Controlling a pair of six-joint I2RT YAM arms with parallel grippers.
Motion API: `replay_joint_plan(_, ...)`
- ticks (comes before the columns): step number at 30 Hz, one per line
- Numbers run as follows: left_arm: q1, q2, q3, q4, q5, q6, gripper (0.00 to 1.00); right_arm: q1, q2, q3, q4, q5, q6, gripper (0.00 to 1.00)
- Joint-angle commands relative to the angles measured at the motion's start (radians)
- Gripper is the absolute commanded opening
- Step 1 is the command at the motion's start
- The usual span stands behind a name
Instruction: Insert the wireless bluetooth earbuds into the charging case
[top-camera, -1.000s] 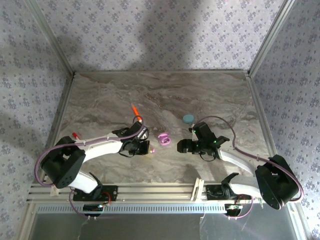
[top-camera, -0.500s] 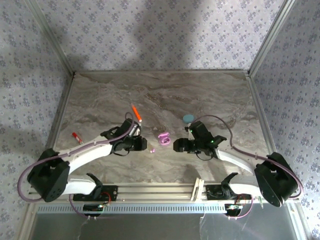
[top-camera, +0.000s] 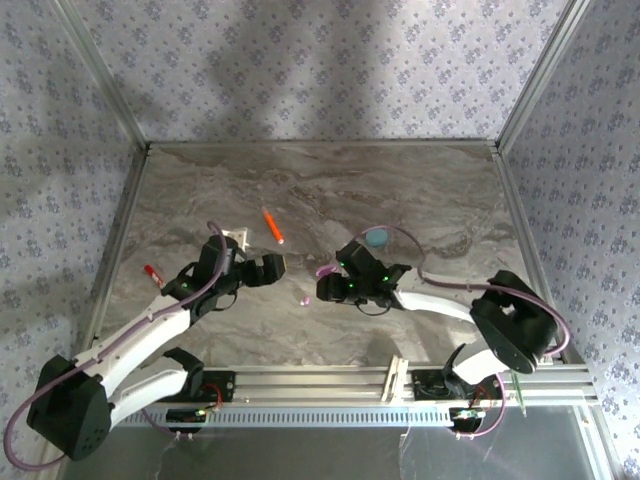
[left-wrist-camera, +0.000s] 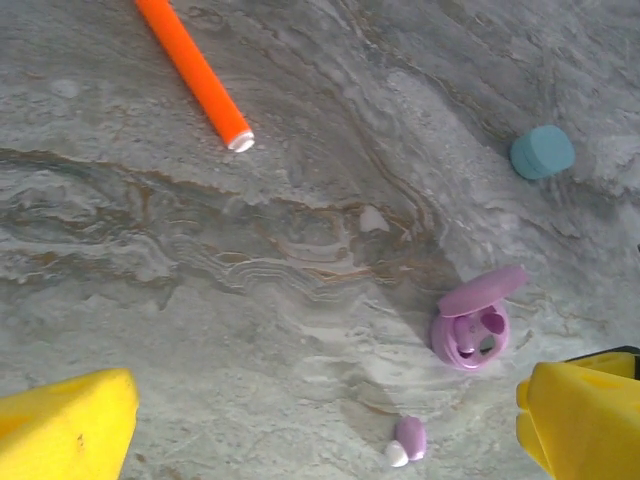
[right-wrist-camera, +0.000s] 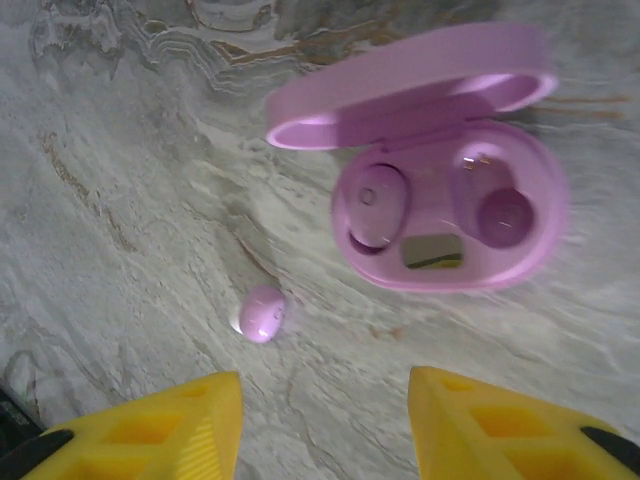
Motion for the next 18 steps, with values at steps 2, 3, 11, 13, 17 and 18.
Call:
replay_joint_plan(2, 0.03, -0.104, -0.07, 0.089, -0.043, 0.01, 1.0, 0.035, 0.072, 0.064, 0.037, 0.061, 0.089, 0.43)
replay_joint_plan(3, 0.035, -0.128, -0.087, 0.093, -0.038, 0.005, 1.0, 0.04, 0.084, 0.072, 0.042, 0.067, 0.099, 0.42)
replay_joint_plan(11, 0.041, -0.332, -0.155, 0.056, -0.054, -0.016, 1.0, 0.058, 0.172, 0.113, 0.057, 0.104, 0.168, 0.33)
replay_joint_plan(13, 0.042, -0.348, -0.154, 0.047, -0.053, -0.016, 1.0, 0.061, 0.194, 0.121, 0.067, 0.097, 0.181, 0.33)
replay_joint_plan(17, 0.042, -0.355, -0.154, 0.044, -0.045, -0.019, 1.0, 0.073, 0.23, 0.144, 0.07, 0.093, 0.193, 0.33)
replay_joint_plan(18, 0.042, -0.356, -0.155, 0.045, -0.043, -0.018, 1.0, 0.076, 0.235, 0.149, 0.066, 0.093, 0.196, 0.33)
